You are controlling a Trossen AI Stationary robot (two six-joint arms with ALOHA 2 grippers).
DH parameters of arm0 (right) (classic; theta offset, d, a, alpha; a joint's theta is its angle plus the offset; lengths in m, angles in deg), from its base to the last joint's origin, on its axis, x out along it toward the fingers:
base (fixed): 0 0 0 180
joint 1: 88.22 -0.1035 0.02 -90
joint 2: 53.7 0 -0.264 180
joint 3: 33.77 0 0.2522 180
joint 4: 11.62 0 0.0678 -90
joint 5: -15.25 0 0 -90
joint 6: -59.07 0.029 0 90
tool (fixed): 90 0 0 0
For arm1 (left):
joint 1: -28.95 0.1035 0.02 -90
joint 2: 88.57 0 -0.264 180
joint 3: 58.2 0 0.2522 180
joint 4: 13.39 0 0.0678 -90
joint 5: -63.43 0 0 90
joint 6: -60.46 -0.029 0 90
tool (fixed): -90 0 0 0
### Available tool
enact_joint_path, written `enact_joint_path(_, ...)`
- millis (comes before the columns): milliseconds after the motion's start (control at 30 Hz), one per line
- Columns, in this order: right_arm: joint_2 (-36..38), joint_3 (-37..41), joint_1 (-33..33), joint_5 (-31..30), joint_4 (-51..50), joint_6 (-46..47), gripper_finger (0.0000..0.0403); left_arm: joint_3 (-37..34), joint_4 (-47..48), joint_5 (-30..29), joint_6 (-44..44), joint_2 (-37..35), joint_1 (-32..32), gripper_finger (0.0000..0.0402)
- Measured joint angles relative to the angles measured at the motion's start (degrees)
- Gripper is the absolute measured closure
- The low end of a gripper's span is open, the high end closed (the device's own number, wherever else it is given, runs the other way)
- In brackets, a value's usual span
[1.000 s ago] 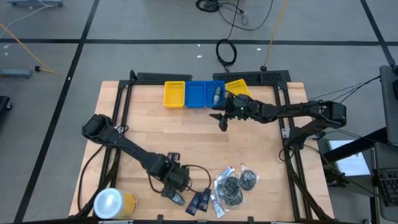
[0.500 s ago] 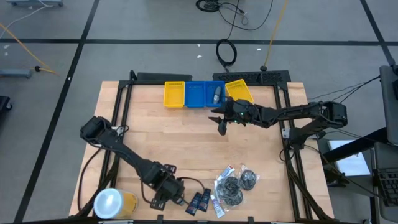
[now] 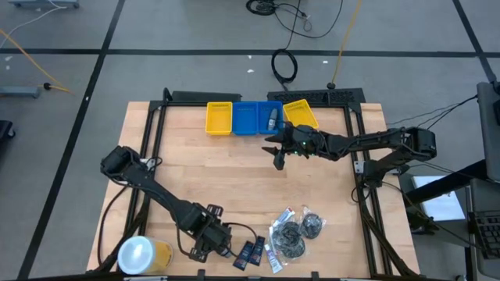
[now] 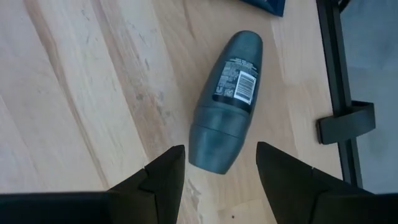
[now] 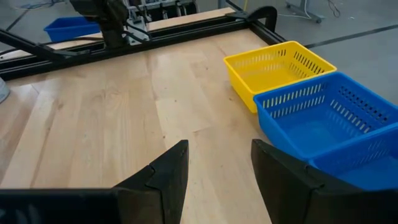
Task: Pick & Place Travel size toiletries
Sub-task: Put the deodorant cream into the right blue bin
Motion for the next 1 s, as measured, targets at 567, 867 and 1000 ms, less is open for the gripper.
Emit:
enact_joint_path(567, 0.0, 0.0, 0.0, 0.0, -1.8, 0.0, 0.0236, 2.0, 0.5, 4.1, -2.3, 6.3, -0.2, 0.0204)
enact_joint_path(867, 0.0, 0.0, 0.0, 0.0, -2.0, 0.0, 0.0236, 2.0, 0.8, 4.6, -5.5, 8.7, -0.1, 0.0204)
enact_joint_path(1000, 0.0, 0.0, 0.0, 0.0, -2.1, 0.0, 0.0236, 2.2, 0.9, 5.1, -6.7, 10.2, -0.1, 0.0204)
